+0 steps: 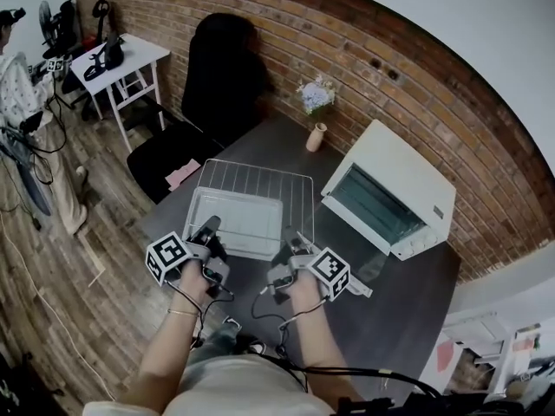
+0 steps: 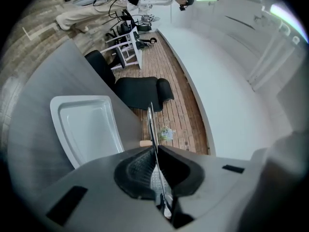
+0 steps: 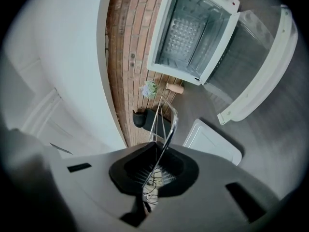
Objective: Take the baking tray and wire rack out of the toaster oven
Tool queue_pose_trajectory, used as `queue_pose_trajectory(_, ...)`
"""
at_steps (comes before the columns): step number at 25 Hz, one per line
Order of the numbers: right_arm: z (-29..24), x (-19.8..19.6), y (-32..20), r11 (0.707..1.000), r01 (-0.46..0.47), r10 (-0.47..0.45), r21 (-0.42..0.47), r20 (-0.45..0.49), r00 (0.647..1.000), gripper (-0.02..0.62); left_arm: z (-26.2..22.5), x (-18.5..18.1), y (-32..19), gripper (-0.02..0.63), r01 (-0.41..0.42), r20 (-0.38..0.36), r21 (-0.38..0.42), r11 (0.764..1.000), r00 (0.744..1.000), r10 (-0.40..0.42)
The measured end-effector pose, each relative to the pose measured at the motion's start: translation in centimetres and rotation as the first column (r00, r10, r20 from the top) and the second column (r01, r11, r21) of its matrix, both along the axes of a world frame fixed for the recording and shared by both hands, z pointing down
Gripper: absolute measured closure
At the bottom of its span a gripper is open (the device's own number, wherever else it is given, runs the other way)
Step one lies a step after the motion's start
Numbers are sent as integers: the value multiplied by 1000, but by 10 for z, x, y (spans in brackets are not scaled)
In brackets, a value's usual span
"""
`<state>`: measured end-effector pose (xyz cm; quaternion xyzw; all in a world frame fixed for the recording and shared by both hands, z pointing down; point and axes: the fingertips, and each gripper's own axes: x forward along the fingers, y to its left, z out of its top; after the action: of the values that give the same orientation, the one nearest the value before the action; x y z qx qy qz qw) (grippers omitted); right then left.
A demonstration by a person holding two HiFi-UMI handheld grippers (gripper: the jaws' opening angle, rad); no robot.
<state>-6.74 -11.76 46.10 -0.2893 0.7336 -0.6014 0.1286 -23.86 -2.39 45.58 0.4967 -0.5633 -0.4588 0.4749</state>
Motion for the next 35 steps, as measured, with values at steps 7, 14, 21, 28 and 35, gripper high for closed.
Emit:
queue_pose_trajectory(7,14,-35,16,996,82,-82,-28,-15,996,594,15,-27,29,591,80,-26,-19,997,996,-80)
queue_pose_trajectory(14,32,-61,27,990,126,-128,-61,-37,991,595,34,-49,48,591,125,-56,-49,991,990,-128)
queue_pose_trajectory(21,58,-73,29,985,136,-144,-109,-68,987,595,62,-60,52,591,137,-98,-99,986,984,-147)
queue_pose_trajectory(28,90,-74,24,979,125,-142,-163,-101,985,595,90,-62,45,591,126,-128,-142,982,981,-145)
queue_pose_trajectory(35,105,-78,21,974,115,-139,-196,-114,984,595,108,-66,42,591,116,-145,-182,977,979,-143)
